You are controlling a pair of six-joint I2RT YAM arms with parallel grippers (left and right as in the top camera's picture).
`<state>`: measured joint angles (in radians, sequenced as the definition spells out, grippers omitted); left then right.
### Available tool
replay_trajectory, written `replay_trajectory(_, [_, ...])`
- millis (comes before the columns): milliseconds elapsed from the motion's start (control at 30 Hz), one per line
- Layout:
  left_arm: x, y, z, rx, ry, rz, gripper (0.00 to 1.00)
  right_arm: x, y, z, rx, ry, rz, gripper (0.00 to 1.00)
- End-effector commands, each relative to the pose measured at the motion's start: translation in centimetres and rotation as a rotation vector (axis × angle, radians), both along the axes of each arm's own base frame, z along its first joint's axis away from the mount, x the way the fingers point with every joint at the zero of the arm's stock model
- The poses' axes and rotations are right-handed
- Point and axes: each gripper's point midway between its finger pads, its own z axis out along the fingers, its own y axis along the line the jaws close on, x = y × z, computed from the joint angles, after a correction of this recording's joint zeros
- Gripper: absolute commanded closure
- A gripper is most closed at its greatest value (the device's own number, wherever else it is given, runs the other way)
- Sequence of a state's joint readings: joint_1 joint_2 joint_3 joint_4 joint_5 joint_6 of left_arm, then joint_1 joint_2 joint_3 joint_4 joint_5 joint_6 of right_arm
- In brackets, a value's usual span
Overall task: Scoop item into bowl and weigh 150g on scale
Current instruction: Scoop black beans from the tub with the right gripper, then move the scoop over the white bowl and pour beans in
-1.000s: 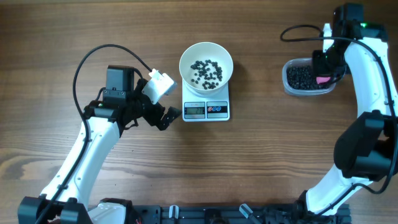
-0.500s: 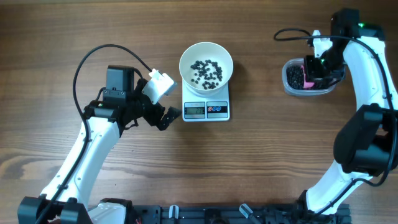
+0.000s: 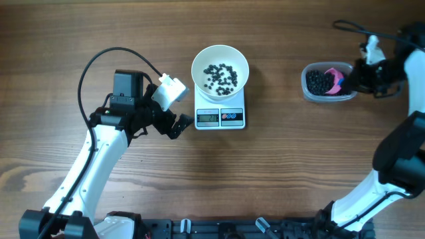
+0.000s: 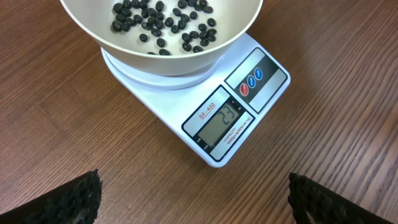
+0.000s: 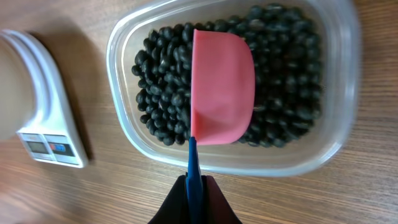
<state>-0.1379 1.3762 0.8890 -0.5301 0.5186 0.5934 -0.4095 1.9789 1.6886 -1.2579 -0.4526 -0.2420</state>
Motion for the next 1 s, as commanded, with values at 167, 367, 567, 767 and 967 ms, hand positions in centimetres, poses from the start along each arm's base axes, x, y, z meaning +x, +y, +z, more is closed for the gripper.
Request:
replay_trajectory(167, [-0.1,0.0,-0.1,-0.007,0.002,-0.006,0.00,-1.1,-2.7,1.6,0.229,-0.119,-0.068,0.96])
replay_trajectory(367, [-0.2,0.0,-0.1,-0.008,0.002,-0.006,0.00,-1.2,-2.6,3.4,0.341,-0.219,-0.052,0.96])
replay_trajectory(567, [-0.2,0.0,-0.1,-0.008,0.002,-0.006,0.00,-1.0,-1.5,4.8,0.417,-0.286,-0.016,0.96])
replay_trajectory(767, [-0.2,0.0,-0.1,-0.008,0.002,-0.006,0.00,-0.2,0.0,7.3,0.556,-0.385,-0.018,0.96])
replay_trajectory(967, [-0.1,0.0,-0.1,-0.007,0.002,-0.006,0.00,1.0,4.8,8.2,0.645,-0.347,0.043,0.96])
